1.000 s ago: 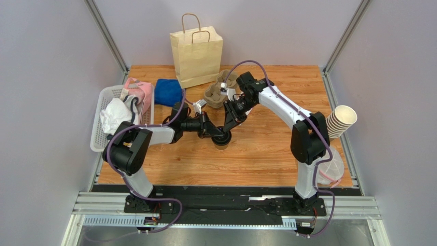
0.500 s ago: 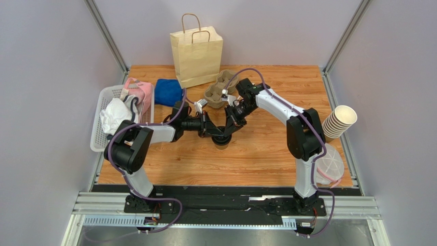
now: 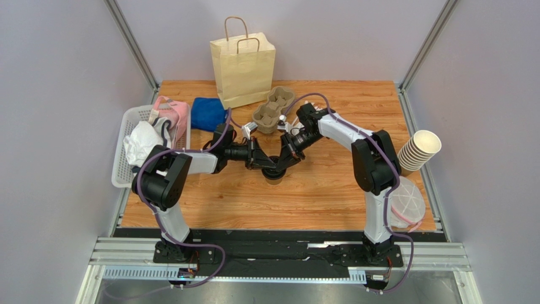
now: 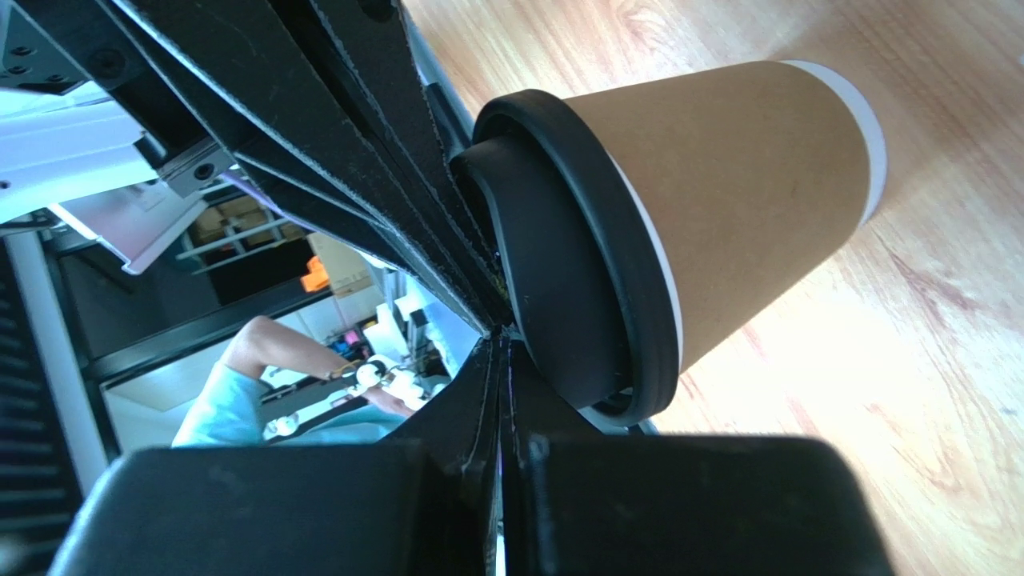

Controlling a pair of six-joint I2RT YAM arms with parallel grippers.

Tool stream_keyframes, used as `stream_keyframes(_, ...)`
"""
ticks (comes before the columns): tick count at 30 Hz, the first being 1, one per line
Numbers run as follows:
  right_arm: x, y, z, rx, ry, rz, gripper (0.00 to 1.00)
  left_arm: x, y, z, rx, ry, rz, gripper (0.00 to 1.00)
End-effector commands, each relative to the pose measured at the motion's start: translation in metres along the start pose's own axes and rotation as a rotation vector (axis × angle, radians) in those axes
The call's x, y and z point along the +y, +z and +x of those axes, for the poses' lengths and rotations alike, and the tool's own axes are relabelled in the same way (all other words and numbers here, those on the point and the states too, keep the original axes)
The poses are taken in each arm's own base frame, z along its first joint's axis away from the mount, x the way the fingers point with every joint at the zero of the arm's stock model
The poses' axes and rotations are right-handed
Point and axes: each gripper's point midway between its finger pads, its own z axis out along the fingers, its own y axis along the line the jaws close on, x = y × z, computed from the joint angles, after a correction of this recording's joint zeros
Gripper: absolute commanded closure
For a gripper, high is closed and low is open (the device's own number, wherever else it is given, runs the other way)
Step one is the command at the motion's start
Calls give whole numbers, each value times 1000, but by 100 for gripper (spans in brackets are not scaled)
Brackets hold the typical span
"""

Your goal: Pack the takeout coffee

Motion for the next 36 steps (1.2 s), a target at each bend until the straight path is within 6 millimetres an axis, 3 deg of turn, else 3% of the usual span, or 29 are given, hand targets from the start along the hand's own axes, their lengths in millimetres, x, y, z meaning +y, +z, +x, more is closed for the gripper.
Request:
stream_keyframes(1, -109, 24, 10, 38, 47, 317, 100, 100, -3, 22, -48, -126, -304, 100)
stream_keyframes(10, -126, 30, 12, 46, 97, 301, 100, 88, -3, 19, -60, -106, -270, 100)
stream_keyframes(12, -112, 30, 11, 46, 80, 238, 100, 84, -2, 17, -62, -101, -251, 100)
stream_keyframes(19, -9, -5, -4, -61, -143, 5, 95, 74, 1, 14, -60, -55, -229, 100)
stream_keyframes(22, 23, -21, -7, -105, -210, -32, 92, 72, 3, 14, -60, -48, -226, 100)
stream_keyframes(26, 46, -32, -5, -126, -239, -81, 92, 70, 3, 12, -63, -42, -223, 100)
stream_keyframes(31, 54, -36, -7, -136, -244, -104, 93, 71, 3, 13, -61, -45, -225, 100)
stream_keyframes(33, 42, -33, -11, -139, -227, -76, 94, 71, 4, 14, -61, -46, -226, 100)
stream_keyframes(36, 8, -21, -16, -127, -161, -20, 97, 73, 4, 12, -61, -57, -228, 100)
